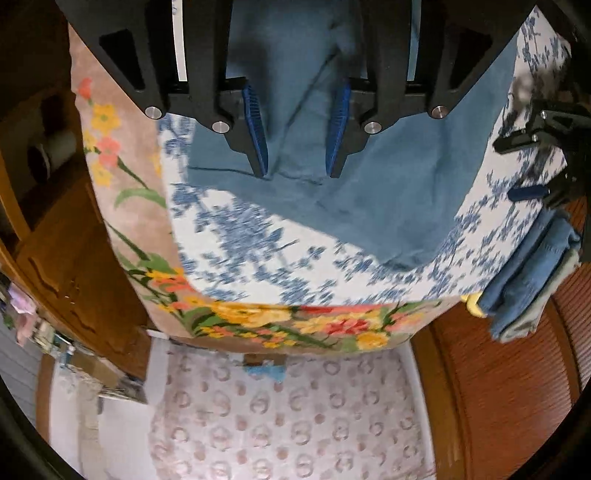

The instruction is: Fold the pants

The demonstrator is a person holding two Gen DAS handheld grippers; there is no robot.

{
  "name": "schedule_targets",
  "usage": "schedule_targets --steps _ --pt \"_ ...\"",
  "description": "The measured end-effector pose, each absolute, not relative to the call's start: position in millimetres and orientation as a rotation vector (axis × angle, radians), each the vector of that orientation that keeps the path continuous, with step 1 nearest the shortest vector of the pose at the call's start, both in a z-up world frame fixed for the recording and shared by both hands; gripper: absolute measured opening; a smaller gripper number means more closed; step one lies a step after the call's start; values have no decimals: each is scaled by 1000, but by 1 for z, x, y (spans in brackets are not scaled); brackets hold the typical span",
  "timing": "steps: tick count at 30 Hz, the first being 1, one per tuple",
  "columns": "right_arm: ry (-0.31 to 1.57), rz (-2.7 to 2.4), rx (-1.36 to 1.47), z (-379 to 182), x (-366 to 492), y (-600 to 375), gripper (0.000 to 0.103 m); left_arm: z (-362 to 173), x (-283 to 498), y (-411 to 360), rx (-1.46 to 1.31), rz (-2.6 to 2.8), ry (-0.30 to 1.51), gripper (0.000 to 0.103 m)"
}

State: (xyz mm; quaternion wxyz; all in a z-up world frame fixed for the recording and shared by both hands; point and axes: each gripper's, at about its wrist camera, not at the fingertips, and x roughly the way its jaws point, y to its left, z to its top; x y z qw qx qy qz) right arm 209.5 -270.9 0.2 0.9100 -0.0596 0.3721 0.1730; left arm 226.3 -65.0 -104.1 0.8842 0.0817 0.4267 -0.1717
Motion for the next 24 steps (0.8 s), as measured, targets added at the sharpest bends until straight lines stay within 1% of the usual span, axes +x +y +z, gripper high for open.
schedule_targets --steps 6,7,8,9,15,21,22,23,24 --pt "808 372 -199 -9 231 -261 34 -104 226 -65 170 -357 888 81" --pt "812 368 -211 -10 233 -262 32 -104 226 -65 169 -357 888 81" --pt "808 364 -217 -11 234 -265 11 -104 226 -65 170 -356 888 81" --pt "801 365 -220 -9 233 -265 6 -104 226 -66 171 -354 888 81" --pt "718 289 -161 9 230 -303 6 -102 226 -66 182 -319 891 81" --pt "735 236 -135 -1 243 -322 6 -86 226 -79 158 -349 869 81" --pt "738 236 -131 -3 244 -323 7 -83 225 -83 155 -359 864 81" --pt "743 229 -125 -3 244 -324 15 -82 225 -85 154 -363 862 81" --pt "747 219 -113 -4 244 -326 20 -81 224 -88 154 -368 859 81"
